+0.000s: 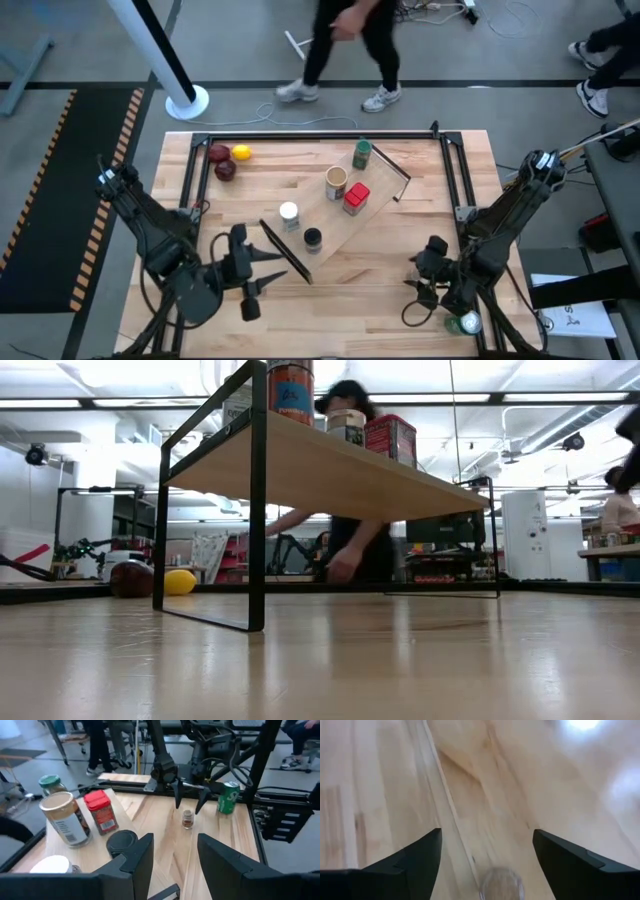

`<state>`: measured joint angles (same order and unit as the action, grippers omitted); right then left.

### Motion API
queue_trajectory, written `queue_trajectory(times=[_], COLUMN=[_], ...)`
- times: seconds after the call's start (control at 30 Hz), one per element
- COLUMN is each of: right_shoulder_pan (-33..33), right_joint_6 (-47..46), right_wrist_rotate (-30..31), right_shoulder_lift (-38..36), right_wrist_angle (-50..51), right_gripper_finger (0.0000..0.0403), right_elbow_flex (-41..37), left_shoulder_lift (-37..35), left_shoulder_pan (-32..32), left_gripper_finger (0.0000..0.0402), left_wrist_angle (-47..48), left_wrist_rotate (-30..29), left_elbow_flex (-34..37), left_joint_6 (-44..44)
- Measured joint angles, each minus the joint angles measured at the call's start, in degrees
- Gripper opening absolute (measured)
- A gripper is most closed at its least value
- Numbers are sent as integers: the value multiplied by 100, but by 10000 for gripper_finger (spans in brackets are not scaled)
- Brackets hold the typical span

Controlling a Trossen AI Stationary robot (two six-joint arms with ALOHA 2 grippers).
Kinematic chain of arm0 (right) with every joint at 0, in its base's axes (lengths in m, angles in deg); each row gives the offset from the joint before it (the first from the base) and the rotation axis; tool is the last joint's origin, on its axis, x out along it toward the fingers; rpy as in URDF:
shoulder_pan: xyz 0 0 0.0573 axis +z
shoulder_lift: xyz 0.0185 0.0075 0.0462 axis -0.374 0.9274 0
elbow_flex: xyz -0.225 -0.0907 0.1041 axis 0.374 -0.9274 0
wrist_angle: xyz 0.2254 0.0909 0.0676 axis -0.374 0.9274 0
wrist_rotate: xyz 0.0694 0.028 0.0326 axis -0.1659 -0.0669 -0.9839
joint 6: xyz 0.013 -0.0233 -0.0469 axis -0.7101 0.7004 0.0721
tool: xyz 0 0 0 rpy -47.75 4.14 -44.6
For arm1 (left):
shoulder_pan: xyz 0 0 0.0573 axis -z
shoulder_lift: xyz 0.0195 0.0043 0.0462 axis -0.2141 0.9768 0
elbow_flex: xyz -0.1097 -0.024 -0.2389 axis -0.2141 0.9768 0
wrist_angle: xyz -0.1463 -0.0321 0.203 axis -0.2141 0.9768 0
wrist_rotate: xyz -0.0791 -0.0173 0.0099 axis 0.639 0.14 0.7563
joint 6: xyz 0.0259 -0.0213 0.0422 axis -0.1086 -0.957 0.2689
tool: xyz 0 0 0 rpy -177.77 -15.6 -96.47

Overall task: Shelf spices
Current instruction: Remove the green seasoning bottle from the shelf

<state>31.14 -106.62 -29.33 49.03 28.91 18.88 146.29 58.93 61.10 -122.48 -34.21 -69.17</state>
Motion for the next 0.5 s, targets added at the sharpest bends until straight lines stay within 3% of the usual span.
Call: queue_trajectory(times=[0.33,0.5], right_shoulder_pan=[-636,-1360], right_joint_6=[-185,684], right_wrist_rotate=[1729,2045], right_shoulder_lift=[-368,-893], right_wrist_angle=[1460,1583], right_gripper_finger=[295,288], right_elbow_flex=[418,699], left_shoulder_lift=[0,-2], left_shoulder_pan=[225,229], left_gripper_finger=[142,142], left_wrist_angle=[28,1], left_wrist_rotate=[-575,-630], left_elbow_flex=[409,646], left_joint_6=[-391,-557])
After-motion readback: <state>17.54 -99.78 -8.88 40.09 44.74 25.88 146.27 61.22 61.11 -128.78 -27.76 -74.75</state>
